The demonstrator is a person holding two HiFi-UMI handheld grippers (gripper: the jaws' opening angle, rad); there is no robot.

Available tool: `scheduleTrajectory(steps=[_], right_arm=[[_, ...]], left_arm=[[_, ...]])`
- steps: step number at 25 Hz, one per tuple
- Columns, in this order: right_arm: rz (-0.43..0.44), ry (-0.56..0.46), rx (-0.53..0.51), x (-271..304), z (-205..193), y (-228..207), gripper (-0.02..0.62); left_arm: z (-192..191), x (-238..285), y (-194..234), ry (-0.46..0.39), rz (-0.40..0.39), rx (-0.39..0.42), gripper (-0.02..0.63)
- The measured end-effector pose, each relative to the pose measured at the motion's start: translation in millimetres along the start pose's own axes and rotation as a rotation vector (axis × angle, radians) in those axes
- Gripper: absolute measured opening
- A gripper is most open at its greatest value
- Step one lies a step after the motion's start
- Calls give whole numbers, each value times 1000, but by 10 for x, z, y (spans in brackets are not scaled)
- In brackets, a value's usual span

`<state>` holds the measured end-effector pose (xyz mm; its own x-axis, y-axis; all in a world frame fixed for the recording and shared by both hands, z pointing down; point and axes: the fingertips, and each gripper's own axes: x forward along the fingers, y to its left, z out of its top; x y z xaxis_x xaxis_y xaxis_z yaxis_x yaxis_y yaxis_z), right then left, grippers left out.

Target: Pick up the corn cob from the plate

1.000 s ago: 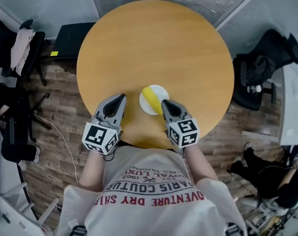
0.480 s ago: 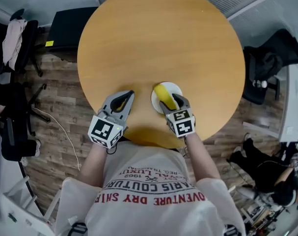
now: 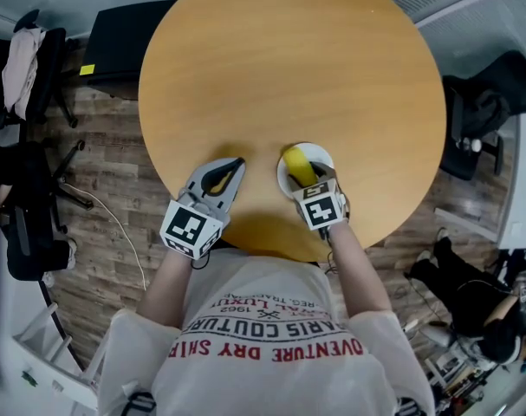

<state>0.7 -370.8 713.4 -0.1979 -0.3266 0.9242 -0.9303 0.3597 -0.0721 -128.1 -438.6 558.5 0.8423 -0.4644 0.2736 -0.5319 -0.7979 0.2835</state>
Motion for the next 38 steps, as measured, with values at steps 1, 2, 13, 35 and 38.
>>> scheduleTrajectory(steps=[1, 2, 13, 35, 38], right_arm=[[4, 9, 9, 10, 8, -8, 255], [6, 16, 15, 21, 20, -17, 255], [35, -32, 9, -20, 28, -22, 262], [10, -681, 61, -2088, 814, -236, 262], [28, -746, 56, -2324, 842, -206, 262]], left_arm=[[-1, 19, 13, 2, 1, 0, 32], [2, 34, 25, 3, 4, -1, 32], [89, 49, -120, -2, 58, -42, 32], [967, -96, -915, -158, 136, 121, 32], [1137, -167, -992, -186, 160, 142, 32]])
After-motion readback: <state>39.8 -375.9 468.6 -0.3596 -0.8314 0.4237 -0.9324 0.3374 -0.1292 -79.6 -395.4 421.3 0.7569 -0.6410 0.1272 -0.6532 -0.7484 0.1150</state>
